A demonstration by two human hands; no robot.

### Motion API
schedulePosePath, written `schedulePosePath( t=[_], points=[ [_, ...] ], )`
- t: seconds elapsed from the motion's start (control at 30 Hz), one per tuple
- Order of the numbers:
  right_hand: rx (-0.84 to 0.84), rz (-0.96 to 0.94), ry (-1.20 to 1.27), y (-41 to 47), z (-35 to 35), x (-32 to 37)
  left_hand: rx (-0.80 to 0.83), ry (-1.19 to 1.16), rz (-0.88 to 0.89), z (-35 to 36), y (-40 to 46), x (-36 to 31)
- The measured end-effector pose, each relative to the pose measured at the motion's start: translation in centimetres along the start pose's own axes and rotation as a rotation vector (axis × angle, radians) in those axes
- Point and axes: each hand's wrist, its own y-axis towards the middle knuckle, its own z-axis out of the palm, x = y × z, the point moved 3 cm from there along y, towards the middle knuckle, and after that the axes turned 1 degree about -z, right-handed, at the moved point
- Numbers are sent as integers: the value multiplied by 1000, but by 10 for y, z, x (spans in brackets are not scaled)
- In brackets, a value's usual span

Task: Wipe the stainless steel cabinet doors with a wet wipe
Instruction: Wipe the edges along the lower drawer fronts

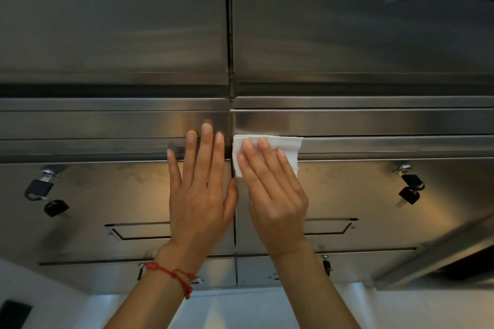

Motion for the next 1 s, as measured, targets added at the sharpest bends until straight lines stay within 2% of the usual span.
schedulePosePath(
  t=[0.33, 0.5, 0.7, 1.0],
  points=[
    [-12, 56, -68, -7, -7, -9, 20, -4, -10, -1, 0, -1],
    [21, -3, -34, -5, -8, -10, 25, -3, -18, -2, 0, -3],
    [5, 77, -105, -15, -14, -20, 19, -8, -24, -1, 0, -3],
    [20, -16, -14, -1, -4, -3, 24, -3, -20, -3, 0, -3]
  ],
)
